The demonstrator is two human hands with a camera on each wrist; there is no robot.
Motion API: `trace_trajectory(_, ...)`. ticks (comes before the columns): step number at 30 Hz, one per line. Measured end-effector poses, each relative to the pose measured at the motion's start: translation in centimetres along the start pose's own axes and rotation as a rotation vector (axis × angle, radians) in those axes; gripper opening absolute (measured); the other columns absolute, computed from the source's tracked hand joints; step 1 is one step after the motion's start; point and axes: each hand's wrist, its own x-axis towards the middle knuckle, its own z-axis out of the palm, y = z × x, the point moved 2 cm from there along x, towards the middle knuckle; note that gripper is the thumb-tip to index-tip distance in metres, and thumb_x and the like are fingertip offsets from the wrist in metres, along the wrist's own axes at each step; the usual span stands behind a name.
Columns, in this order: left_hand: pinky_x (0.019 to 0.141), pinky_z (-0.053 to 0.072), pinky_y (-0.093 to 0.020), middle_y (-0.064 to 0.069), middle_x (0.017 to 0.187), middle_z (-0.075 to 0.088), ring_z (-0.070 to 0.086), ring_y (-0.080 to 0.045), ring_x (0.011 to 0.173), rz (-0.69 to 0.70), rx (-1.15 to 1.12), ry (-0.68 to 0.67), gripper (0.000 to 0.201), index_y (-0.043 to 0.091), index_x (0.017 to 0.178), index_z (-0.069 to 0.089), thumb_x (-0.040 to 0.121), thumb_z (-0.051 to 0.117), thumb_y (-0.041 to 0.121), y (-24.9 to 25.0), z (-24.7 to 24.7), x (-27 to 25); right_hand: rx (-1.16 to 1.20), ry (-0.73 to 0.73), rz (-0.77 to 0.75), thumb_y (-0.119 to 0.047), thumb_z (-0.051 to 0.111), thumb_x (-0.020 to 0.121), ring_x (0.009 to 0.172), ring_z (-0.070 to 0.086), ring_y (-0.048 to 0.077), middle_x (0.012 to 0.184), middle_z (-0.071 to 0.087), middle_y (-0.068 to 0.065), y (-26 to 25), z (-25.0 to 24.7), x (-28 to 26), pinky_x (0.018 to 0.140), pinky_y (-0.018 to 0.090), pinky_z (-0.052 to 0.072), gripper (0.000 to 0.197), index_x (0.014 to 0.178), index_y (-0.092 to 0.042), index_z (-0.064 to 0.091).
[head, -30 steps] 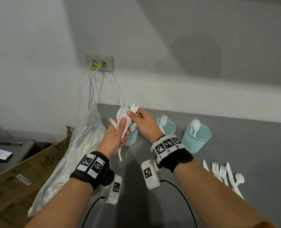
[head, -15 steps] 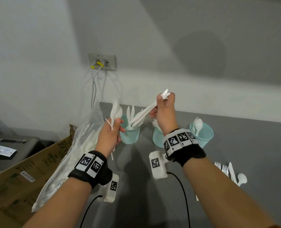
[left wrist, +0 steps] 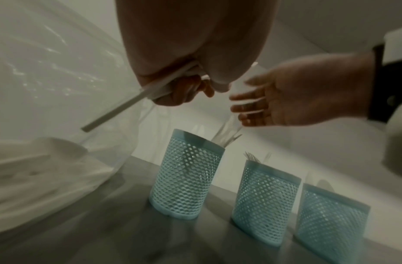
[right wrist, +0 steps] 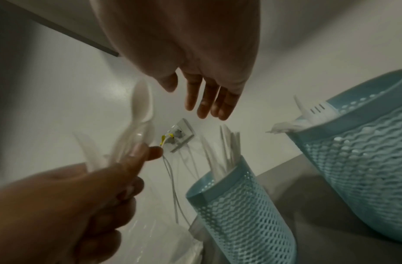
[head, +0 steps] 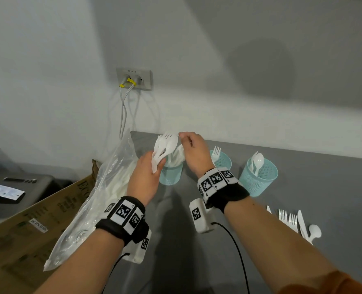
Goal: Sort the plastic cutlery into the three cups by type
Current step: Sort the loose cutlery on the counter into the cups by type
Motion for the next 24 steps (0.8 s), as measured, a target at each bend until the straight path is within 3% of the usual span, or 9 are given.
trace_trajectory(1, 0.068, 0.037, -0.027, 0.003, 0.094, 0.056, 0.055, -0.014, 0.084, -0.001, 0.051, 0.003, 0.018, 0.022, 0.101, 0.052, 0.097, 0.046, 0.038, -0.2, 0.1, 0.0, 0.041, 0.018, -0.018, -0.027, 0.039, 0.100, 0.102, 0.057, 0.032, 0.106, 0.065, 0.020, -0.4, -0.1, -0.4, 0.096, 0.038, 0.042, 0.039, 0.106, 0.002, 0.063)
trace_trajectory(3, 0.068, 0.039, -0.030, -0.001, 0.102, 0.057, 0.056, -0.018, 0.087, -0.026, 0.144, 0.004, 0.030, 0.017, 0.111, 0.052, 0.095, 0.045, 0.041, -0.3, 0.4, -0.1, 0.180, 0.020, -0.028, -0.039, 0.037, 0.098, 0.105, 0.058, 0.022, 0.109, 0.064, 0.008, -0.8, 0.0, -1.0, 0.097, 0.037, 0.044, 0.040, 0.112, -0.011, 0.063)
trace_trajectory(5, 0.067, 0.040, -0.032, -0.003, 0.107, 0.056, 0.056, -0.021, 0.089, -0.042, 0.222, 0.001, 0.035, 0.016, 0.118, 0.049, 0.095, 0.045, 0.042, -0.1, 0.6, -0.3, 0.214, -0.006, -0.059, -0.032, 0.043, 0.098, 0.103, 0.057, 0.012, 0.114, 0.061, 0.001, -1.0, 0.1, -1.4, 0.095, 0.031, 0.046, 0.029, 0.116, -0.019, 0.063)
trace_trajectory(8, 0.069, 0.040, -0.031, -0.002, 0.111, 0.054, 0.055, -0.020, 0.094, -0.027, 0.256, -0.023, 0.034, 0.017, 0.123, 0.048, 0.096, 0.046, 0.038, 0.3, 0.9, -0.5, 0.179, 0.014, -0.048, -0.015, 0.051, 0.095, 0.089, 0.058, 0.007, 0.111, 0.064, 0.002, -0.8, -0.2, -1.3, 0.089, 0.028, 0.049, 0.024, 0.114, -0.016, 0.066)
trace_trajectory(13, 0.075, 0.049, -0.038, 0.001, 0.107, 0.058, 0.058, -0.020, 0.093, -0.007, 0.234, -0.071, 0.033, 0.019, 0.121, 0.047, 0.096, 0.045, 0.040, 0.9, 1.2, -0.5, 0.179, -0.013, -0.002, -0.014, 0.060, 0.090, 0.079, 0.062, 0.011, 0.089, 0.069, -0.001, -0.6, -0.8, -1.2, 0.079, 0.031, 0.052, 0.013, 0.099, -0.011, 0.069)
trace_trajectory(15, 0.079, 0.051, -0.043, 0.000, 0.108, 0.061, 0.060, -0.022, 0.094, -0.014, 0.249, -0.102, 0.035, 0.020, 0.122, 0.047, 0.097, 0.040, 0.043, 0.8, 1.4, -0.4, 0.219, 0.049, -0.010, -0.014, 0.055, 0.093, 0.079, 0.061, 0.009, 0.089, 0.066, -0.004, -1.0, -1.5, -0.9, 0.077, 0.029, 0.050, 0.011, 0.099, -0.014, 0.064)
trace_trajectory(18, 0.077, 0.051, -0.043, -0.002, 0.103, 0.063, 0.061, -0.024, 0.090, -0.032, 0.260, -0.104, 0.025, 0.020, 0.117, 0.047, 0.098, 0.041, 0.036, 0.8, 1.4, -0.7, 0.327, 0.164, -0.070, -0.018, 0.048, 0.098, 0.086, 0.065, 0.017, 0.091, 0.065, -0.004, -2.3, -3.0, -0.2, 0.082, 0.038, 0.055, 0.009, 0.098, -0.021, 0.056)
trace_trajectory(22, 0.073, 0.048, -0.040, -0.004, 0.099, 0.059, 0.058, -0.027, 0.087, -0.082, 0.247, -0.072, 0.022, 0.015, 0.111, 0.047, 0.097, 0.047, 0.031, 1.3, 1.2, -0.9, 0.420, 0.246, -0.213, -0.021, 0.039, 0.102, 0.070, 0.066, 0.019, 0.096, 0.057, -0.024, -5.0, -5.4, -0.3, 0.075, 0.037, 0.055, 0.018, 0.093, -0.034, 0.049)
trace_trajectory(24, 0.071, 0.046, -0.038, -0.006, 0.100, 0.057, 0.057, -0.030, 0.087, -0.116, 0.221, -0.049, 0.024, 0.014, 0.112, 0.046, 0.096, 0.048, 0.031, 1.6, 1.1, -0.7, 0.369, 0.226, -0.234, -0.021, 0.038, 0.102, 0.064, 0.059, 0.017, 0.099, 0.054, -0.020, -5.4, -5.5, -0.8, 0.068, 0.030, 0.052, 0.017, 0.097, -0.033, 0.050)
